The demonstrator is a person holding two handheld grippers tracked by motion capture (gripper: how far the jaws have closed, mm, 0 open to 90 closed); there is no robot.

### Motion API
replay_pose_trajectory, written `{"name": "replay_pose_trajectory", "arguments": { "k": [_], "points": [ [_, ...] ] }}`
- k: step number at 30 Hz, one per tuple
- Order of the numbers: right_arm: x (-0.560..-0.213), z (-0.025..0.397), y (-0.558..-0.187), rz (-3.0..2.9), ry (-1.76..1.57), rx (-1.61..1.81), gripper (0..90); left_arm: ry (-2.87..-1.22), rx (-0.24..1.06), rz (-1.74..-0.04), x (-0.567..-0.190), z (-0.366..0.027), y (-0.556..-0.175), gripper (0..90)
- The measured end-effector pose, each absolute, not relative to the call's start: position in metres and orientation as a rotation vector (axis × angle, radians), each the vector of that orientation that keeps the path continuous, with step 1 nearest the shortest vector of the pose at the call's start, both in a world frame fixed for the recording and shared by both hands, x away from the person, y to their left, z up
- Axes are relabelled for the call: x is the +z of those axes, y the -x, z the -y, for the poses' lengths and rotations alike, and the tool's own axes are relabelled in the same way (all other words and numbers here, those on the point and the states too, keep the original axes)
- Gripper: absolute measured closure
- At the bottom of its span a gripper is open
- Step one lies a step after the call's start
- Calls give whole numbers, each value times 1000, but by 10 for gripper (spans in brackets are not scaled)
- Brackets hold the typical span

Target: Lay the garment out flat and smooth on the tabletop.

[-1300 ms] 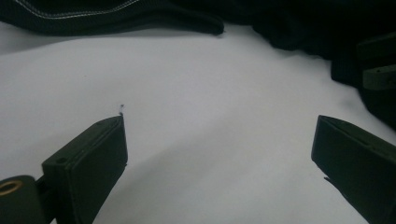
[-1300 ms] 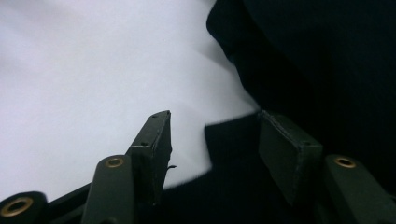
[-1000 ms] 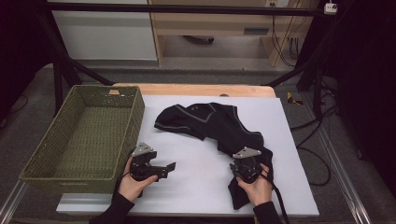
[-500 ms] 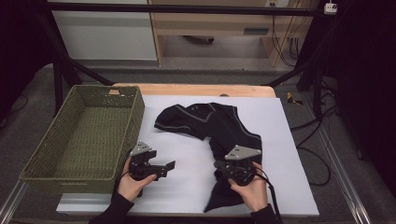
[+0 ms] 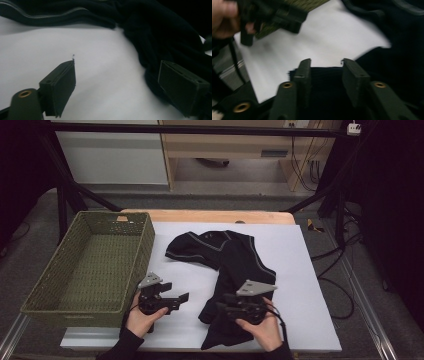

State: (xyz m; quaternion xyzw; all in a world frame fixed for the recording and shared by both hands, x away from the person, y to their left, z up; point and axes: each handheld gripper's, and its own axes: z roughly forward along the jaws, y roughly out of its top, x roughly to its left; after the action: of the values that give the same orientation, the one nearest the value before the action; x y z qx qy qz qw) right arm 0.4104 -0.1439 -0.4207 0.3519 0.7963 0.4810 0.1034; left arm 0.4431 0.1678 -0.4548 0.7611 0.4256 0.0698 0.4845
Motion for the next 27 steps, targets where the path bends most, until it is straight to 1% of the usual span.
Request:
{"name": "replay_pose_trajectory", "arguments": {
  "k": [5, 9, 15, 17, 20, 22, 23, 24, 25, 26, 27],
  "points": [
    [-420, 205, -401, -2163, -1198, 1303, 414, -1917, 91, -973, -459, -138, -435, 238],
    [-441, 235, -395, -2142, -1314, 1225, 379, -1968, 72, -975, -468, -119, -434, 347],
    [-470, 246, -397, -2167, -1425, 1101, 395, -2031, 40, -1011, -477, -111, -435, 552],
    [-475, 242, -400, -2183, -1438, 1088, 394, -2049, 19, -1015, -479, -109, -434, 603],
    [-478, 232, -401, -2214, -1409, 1076, 395, -2061, 37, -1004, -481, -105, -431, 669],
    [-479, 223, -401, -2243, -1396, 1041, 420, -2075, 49, -1006, -480, -103, -430, 715],
    [-481, 219, -401, -2244, -1379, 1016, 435, -2079, 45, -1007, -481, -102, -430, 760],
    [-480, 215, -400, -2234, -1372, 976, 472, -2084, 50, -1005, -480, -102, -429, 794],
    [-479, 212, -399, -2225, -1377, 949, 528, -2087, 50, -1006, -480, -102, -429, 825],
    [-478, 210, -399, -2226, -1386, 943, 620, -2087, 45, -1010, -480, -102, -428, 836],
    [-477, 209, -399, -2239, -1398, 948, 754, -2087, 47, -1011, -479, -103, -428, 845]
  ]
}}
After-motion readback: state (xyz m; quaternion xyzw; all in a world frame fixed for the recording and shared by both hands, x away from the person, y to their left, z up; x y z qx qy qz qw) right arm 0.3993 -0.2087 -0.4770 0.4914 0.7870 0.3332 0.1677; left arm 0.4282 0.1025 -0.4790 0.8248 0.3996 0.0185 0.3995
